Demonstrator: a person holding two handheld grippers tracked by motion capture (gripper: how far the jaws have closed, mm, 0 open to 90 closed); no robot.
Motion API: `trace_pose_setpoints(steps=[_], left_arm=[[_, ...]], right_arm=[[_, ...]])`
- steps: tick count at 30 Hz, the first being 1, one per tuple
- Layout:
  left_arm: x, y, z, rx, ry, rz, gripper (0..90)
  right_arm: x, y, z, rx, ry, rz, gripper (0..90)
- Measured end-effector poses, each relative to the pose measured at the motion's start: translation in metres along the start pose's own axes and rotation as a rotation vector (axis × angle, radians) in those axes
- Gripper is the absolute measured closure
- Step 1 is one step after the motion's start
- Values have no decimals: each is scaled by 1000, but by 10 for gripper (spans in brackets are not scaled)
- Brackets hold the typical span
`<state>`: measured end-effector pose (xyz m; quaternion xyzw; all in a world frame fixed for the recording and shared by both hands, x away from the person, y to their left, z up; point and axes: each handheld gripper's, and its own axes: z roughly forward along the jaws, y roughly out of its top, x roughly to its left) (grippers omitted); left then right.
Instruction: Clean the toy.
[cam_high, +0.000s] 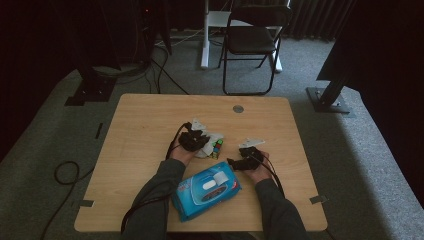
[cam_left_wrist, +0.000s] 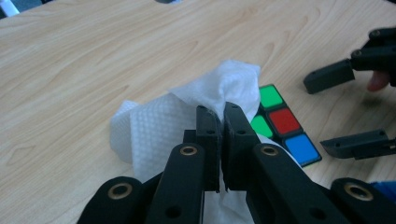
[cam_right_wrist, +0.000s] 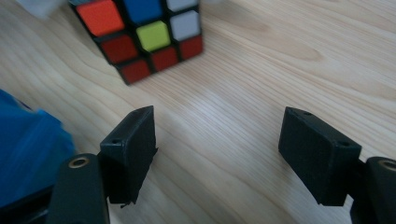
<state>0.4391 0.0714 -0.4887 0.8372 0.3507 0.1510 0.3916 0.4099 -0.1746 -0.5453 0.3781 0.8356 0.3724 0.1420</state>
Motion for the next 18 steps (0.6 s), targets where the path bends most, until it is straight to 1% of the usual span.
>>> trace_pose_setpoints(steps=[2,4,5,7,9,11,14,16,18], left_arm=[[1,0,0,-1,-6,-8,871],[0,0,1,2,-11,-6,871],[0,1,1,4,-18,-5,871],[-1,1,1,5,-24,-2,871],[-2,2,2,5,-32,0,871],[-3,3,3,5,-38,1,871],[-4,4,5,10,-34,7,871],[-5,5,4,11,-25,15,870],[-4,4,4,3,-25,7,863]], right_arm=[[3,4,3,-10,17,-19,240],[7,7,6,-32,39,-32,231],[9,10,7,-44,41,-38,227],[11,13,9,-48,64,-44,210],[11,17,10,-59,76,-53,203],[11,21,11,-55,77,-84,191],[10,23,14,-44,107,-104,191],[8,24,14,-39,104,-106,193],[4,25,14,-42,107,-96,203]])
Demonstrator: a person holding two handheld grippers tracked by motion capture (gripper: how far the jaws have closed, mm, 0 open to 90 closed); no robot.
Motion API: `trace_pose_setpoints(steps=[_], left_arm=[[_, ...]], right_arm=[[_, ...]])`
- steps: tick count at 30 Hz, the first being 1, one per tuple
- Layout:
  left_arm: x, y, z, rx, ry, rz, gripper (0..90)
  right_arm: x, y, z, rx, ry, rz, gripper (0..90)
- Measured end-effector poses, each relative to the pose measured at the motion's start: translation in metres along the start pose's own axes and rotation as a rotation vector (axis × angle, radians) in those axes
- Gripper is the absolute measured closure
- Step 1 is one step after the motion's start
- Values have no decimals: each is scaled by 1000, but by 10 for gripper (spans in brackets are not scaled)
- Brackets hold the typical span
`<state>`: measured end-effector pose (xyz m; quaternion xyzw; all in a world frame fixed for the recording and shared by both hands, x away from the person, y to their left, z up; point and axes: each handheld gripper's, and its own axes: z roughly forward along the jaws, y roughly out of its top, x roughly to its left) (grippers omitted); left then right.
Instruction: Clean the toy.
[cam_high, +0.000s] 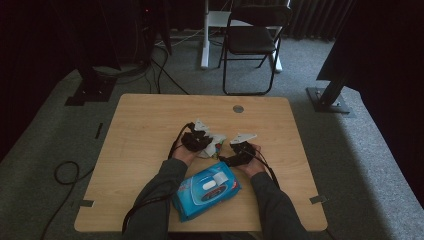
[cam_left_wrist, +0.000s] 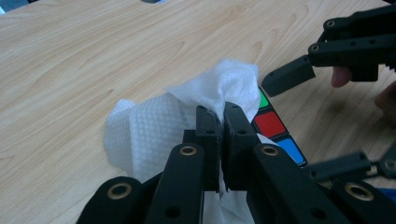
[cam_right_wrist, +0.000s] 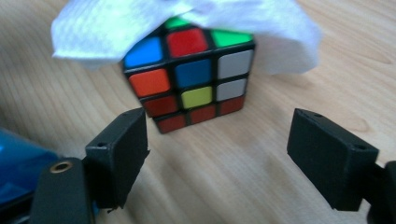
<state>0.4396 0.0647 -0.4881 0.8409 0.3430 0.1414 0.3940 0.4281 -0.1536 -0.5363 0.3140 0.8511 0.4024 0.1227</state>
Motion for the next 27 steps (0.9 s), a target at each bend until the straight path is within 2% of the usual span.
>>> trace_pose_setpoints(steps=[2,5,8,14,20,27], left_arm=[[3,-2,-1,-7,0,-20,862],[6,-4,-3,-11,2,-40,861],[7,-4,-3,-4,7,-35,862],[5,-1,1,-7,5,-37,862],[3,4,6,7,11,-21,870],[-5,15,14,34,9,-2,873]], right_arm=[[-3,2,-2,-17,20,26,203],[-2,5,0,-17,46,6,198],[0,8,4,-17,67,-10,189],[-1,9,6,-20,93,-4,197],[0,10,5,-34,118,-1,199],[1,12,5,-42,110,3,179]])
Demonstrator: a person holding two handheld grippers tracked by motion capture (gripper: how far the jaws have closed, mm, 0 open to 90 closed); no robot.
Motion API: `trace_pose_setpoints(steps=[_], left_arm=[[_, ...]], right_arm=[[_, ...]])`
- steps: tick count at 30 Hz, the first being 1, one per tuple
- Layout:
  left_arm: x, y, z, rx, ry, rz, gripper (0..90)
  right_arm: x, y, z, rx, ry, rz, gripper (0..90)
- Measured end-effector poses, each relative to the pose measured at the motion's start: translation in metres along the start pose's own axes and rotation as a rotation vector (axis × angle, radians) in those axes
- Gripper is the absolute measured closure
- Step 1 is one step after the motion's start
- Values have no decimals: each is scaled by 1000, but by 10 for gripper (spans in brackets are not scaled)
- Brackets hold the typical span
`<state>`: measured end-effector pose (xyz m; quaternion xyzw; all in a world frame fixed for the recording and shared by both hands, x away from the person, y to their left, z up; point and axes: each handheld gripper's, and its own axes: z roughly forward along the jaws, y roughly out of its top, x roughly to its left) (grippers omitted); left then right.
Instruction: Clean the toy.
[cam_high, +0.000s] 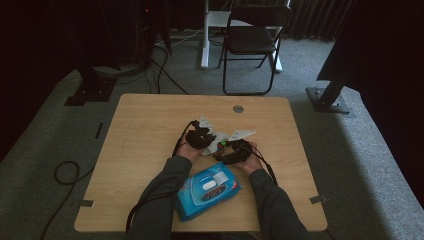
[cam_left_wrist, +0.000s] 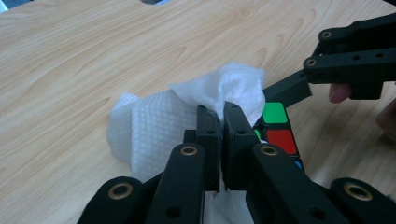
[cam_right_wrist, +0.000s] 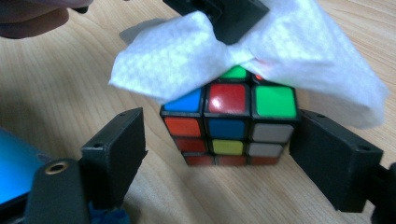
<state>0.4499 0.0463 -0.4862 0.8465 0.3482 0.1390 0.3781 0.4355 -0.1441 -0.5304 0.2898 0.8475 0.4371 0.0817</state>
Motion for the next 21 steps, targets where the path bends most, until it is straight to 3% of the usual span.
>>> trace_pose_setpoints(steps=[7,21], left_arm=[[-6,3,3,2,-8,18,872],[-7,0,0,-4,-6,30,853]], right_arm=[[-6,-5,7,37,-47,13,215],[-8,-9,12,72,-51,4,292]])
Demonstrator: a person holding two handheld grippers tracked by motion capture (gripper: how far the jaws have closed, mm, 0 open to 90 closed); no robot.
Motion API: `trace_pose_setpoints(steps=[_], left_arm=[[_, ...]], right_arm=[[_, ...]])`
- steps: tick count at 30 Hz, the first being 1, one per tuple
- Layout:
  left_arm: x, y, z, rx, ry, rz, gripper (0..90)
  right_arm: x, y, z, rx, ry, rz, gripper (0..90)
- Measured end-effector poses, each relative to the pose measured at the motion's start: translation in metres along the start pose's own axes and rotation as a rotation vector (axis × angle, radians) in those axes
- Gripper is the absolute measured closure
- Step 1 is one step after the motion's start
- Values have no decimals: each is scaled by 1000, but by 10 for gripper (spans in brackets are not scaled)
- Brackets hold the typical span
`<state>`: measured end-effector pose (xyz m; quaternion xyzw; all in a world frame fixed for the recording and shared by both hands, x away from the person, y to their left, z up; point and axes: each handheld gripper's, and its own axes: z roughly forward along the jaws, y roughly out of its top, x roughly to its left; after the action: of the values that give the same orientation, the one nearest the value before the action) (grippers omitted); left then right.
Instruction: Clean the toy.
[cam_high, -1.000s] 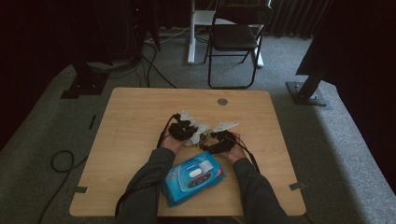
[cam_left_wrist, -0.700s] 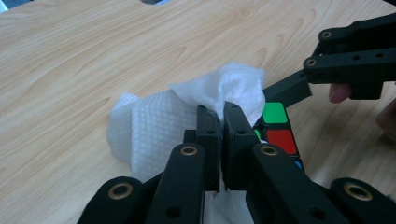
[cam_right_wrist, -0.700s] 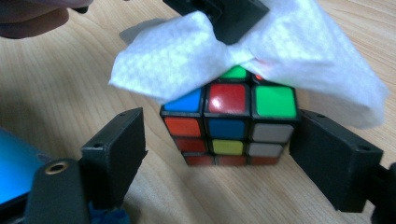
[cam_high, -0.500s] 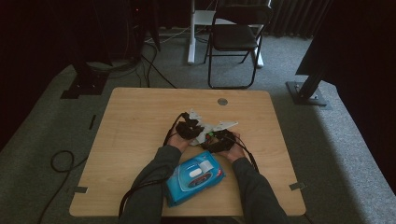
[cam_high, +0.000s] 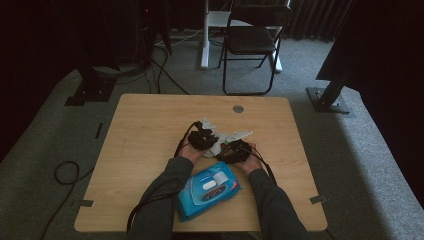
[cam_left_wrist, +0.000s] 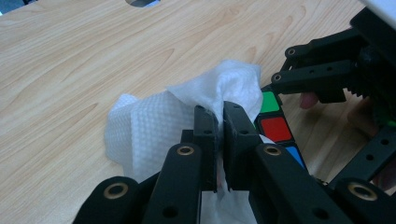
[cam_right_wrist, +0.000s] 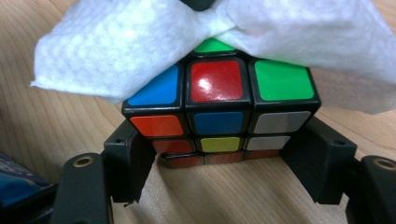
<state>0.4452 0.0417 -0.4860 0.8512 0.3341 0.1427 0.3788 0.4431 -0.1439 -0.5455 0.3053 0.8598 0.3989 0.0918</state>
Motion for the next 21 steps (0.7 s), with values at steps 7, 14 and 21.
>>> trace_pose_setpoints(steps=[7,14,21], left_arm=[[0,-1,-1,-3,-2,-2,853],[-2,1,0,4,3,13,853],[-2,2,1,7,3,23,854]], right_arm=[[1,1,-2,17,-20,-23,336],[3,0,-2,12,-26,-24,334],[5,3,-8,-44,-36,-15,289]])
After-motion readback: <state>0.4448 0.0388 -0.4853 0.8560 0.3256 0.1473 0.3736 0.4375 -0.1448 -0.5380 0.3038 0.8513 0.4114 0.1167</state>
